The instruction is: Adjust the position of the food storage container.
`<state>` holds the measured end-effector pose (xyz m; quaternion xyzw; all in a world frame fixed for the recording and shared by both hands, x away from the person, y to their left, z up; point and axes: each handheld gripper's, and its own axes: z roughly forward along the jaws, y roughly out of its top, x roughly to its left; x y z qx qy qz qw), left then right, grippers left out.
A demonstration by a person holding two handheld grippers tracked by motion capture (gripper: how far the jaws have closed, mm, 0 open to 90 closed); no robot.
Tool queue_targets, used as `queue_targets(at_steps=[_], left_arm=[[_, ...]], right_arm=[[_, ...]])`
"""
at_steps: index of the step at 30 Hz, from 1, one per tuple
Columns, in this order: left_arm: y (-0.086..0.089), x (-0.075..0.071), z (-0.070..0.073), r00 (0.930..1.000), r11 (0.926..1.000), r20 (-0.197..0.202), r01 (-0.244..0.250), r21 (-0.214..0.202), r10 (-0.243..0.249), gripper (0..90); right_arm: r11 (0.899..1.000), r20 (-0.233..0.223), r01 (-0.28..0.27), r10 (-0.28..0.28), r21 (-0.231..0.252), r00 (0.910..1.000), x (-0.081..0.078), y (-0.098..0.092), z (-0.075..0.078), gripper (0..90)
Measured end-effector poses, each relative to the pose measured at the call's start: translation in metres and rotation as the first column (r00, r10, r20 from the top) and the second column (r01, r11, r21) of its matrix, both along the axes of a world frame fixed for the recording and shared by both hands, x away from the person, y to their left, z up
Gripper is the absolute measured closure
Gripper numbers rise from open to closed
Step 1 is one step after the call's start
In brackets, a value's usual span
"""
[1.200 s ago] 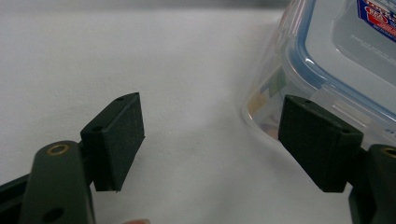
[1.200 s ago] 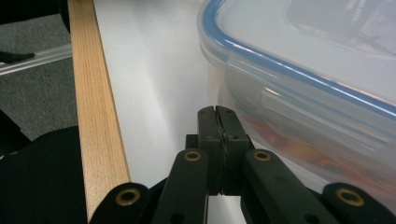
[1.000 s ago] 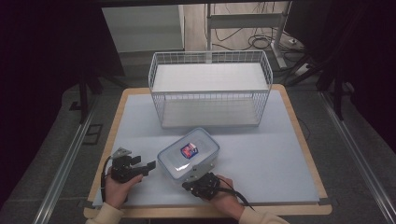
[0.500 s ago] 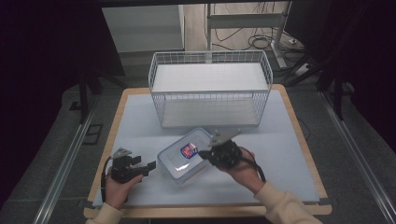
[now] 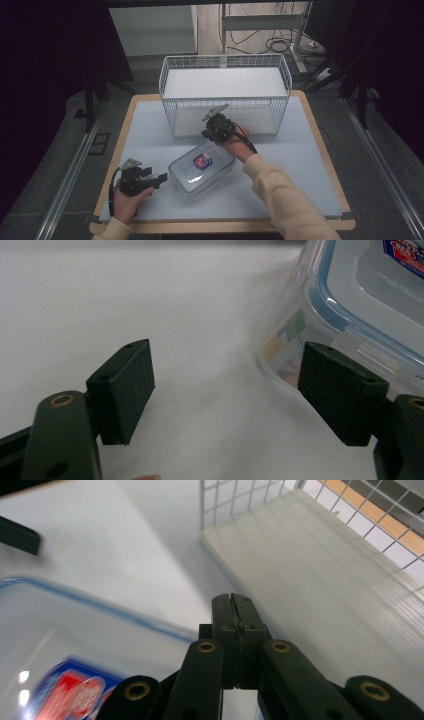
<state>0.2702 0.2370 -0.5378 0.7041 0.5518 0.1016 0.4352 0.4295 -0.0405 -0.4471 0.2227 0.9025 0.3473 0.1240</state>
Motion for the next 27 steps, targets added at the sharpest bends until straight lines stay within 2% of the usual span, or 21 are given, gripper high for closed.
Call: queue_targets(at_steps=[4,10,12,15,20,24,27], left_arm=[[0.000,0.000,0.000,1.0000,1.0000,0.001,0.003,-0.001,-0.003,22.6],[0.000,0.001,-0.001,1.0000,1.0000,-0.001,0.003,0.000,-0.003,22.7],[-0.001,0.000,-0.001,1.0000,1.0000,0.001,0.002,0.001,-0.002,22.7],[-0.001,0.000,0.000,1.0000,1.0000,0.002,0.000,0.001,0.000,22.7],[-0.001,0.000,-0.001,1.0000,1.0000,-0.001,0.004,0.003,-0.004,22.7],[-0.001,0.000,0.000,1.0000,1.0000,0.000,0.003,0.001,-0.003,22.7],[-0.001,0.000,0.000,1.0000,1.0000,0.000,0.004,0.002,-0.004,22.7]], right_arm=[[0.999,-0.019,-0.004,0.003,-0.046,0.9998,0.013,0.009,-0.010,90.0],[0.995,-0.041,-0.009,0.005,-0.103,0.9991,0.019,0.009,-0.018,90.0],[0.996,-0.058,-0.007,0.002,-0.088,0.9983,0.021,0.007,-0.018,90.0],[0.996,-0.059,-0.016,0.011,-0.091,0.9982,0.021,0.006,-0.017,90.0],[0.993,-0.090,-0.040,0.030,-0.115,0.9955,0.020,0.002,-0.014,90.0],[0.990,-0.086,-0.053,0.042,-0.130,0.9954,0.014,-0.003,-0.012,90.0],[0.991,-0.087,-0.059,0.049,-0.120,0.9950,0.010,-0.007,-0.009,90.0]])
